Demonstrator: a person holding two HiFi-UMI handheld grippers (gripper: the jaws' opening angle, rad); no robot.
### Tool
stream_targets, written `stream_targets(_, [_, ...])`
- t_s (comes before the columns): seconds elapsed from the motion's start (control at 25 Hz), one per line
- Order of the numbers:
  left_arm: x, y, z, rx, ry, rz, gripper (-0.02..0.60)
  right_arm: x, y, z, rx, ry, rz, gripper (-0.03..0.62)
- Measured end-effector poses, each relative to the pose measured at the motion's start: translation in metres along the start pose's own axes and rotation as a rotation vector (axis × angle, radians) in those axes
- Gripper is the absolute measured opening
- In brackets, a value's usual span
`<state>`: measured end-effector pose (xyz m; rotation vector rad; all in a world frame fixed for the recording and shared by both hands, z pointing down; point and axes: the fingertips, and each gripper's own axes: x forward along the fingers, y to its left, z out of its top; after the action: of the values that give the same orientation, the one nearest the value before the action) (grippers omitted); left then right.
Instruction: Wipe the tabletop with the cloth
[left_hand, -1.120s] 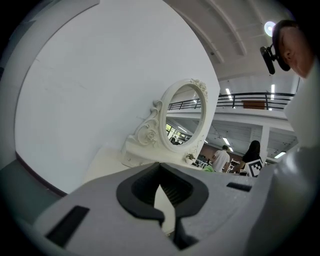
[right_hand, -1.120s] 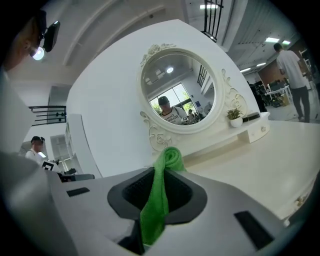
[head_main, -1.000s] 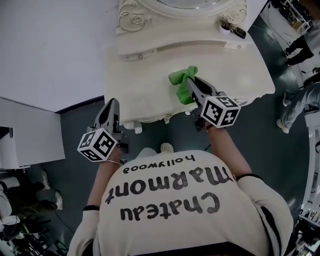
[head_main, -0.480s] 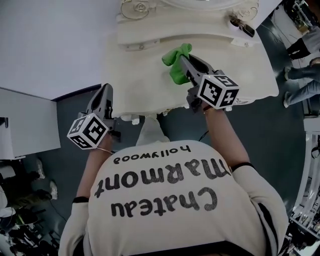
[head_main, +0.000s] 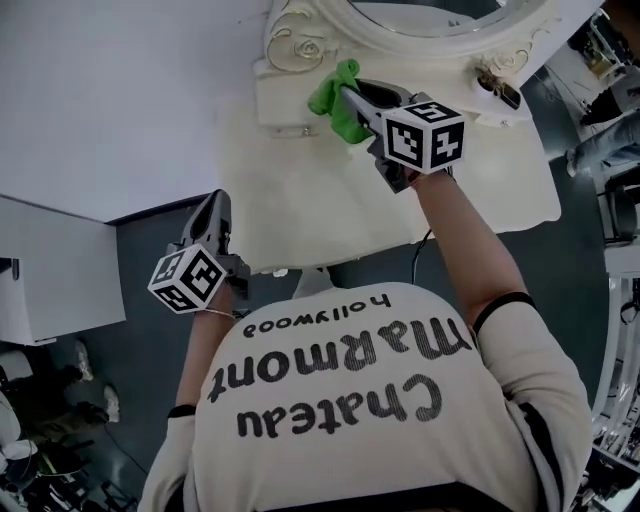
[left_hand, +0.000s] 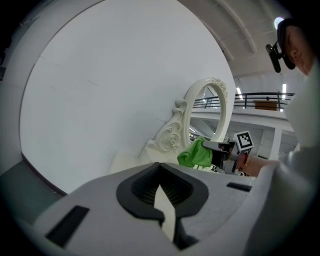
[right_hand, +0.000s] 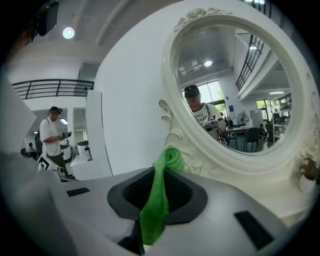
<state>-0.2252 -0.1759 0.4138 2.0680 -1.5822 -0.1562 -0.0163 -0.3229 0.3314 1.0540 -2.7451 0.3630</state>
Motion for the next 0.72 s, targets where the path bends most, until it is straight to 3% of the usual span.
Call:
stream_targets(0.28, [0.021, 0.02, 0.004, -0.042, -0.005, 0.002, 0.008, 0.081, 0.004, 0.006, -0.147, 0.16, 0.069, 0.072])
stream_targets(0.52, [0.002, 0.053, 0.002, -0.05, -0.018, 0.119, 0.008, 0.156, 0.017, -0.036, -0.327, 0.329, 0.14, 0.072])
stream_targets(0.72, [-0.003, 0.064, 0.002, -0.06, -0.028, 0.164, 0.008, 0.189, 0.019, -0.073, -0.419, 0.445, 0.152, 0.072])
